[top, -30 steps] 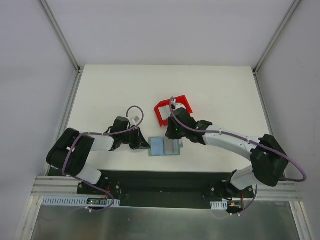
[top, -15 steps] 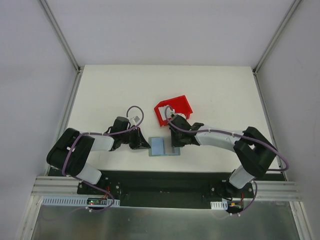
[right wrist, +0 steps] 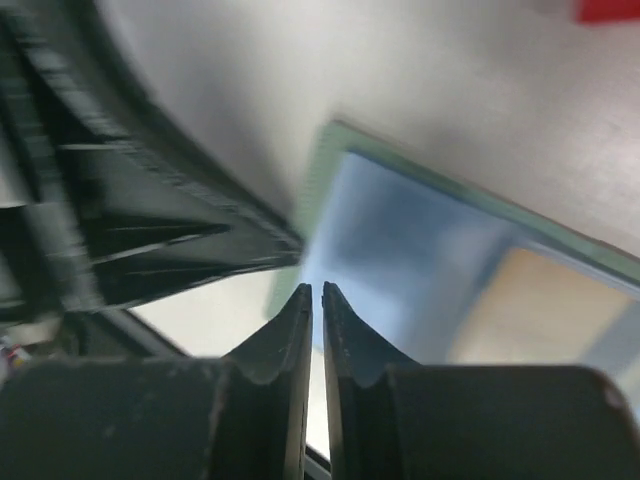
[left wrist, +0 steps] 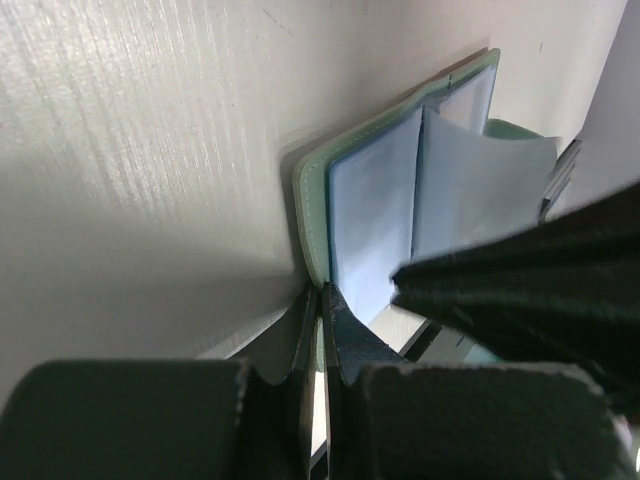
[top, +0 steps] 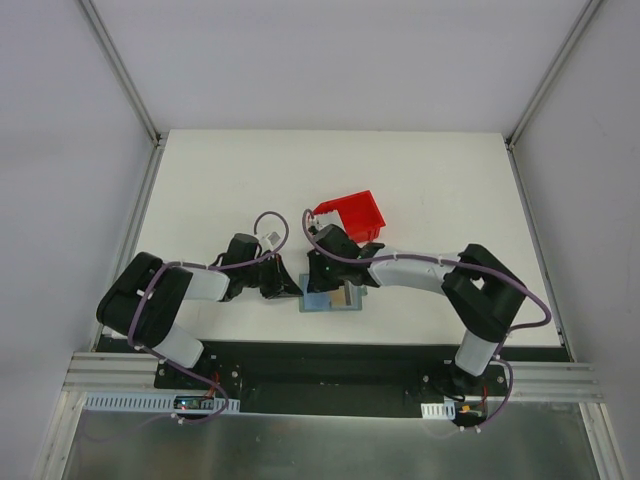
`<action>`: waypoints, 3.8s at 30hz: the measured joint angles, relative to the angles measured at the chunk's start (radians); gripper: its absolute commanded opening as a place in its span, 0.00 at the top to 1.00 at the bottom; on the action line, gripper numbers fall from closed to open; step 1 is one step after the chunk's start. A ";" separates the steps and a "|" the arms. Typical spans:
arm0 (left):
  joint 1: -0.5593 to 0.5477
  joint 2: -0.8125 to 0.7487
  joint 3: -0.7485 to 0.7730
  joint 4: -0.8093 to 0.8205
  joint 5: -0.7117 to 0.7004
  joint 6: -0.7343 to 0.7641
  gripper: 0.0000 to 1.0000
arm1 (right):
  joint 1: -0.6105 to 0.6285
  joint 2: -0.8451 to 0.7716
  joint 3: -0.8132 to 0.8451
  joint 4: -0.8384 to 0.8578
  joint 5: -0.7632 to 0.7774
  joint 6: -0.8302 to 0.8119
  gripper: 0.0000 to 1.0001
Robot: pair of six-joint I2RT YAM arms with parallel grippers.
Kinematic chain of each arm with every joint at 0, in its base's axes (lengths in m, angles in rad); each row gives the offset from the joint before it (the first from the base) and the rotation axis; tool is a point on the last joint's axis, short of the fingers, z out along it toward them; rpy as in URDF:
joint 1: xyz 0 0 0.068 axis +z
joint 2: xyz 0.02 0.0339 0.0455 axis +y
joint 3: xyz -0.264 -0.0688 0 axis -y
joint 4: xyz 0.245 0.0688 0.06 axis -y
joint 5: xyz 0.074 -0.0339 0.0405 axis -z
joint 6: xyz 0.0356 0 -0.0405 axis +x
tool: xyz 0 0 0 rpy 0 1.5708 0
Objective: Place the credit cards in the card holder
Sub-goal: Insert the credit card into the card holder.
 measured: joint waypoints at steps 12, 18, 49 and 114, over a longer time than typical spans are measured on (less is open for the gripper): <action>0.000 0.052 0.002 0.062 0.015 -0.037 1.00 | 0.034 -0.142 0.000 -0.005 0.024 -0.059 0.85; 0.000 0.051 0.002 0.063 0.015 -0.039 1.00 | -0.071 -0.276 -0.098 -0.091 0.165 -0.051 0.87; 0.002 0.044 -0.004 0.064 0.014 -0.037 1.00 | -0.020 -0.041 0.017 -0.306 0.243 -0.067 0.90; 0.000 -0.064 -0.016 -0.039 -0.032 0.005 1.00 | -0.273 -0.192 0.194 -0.151 0.057 -0.171 0.23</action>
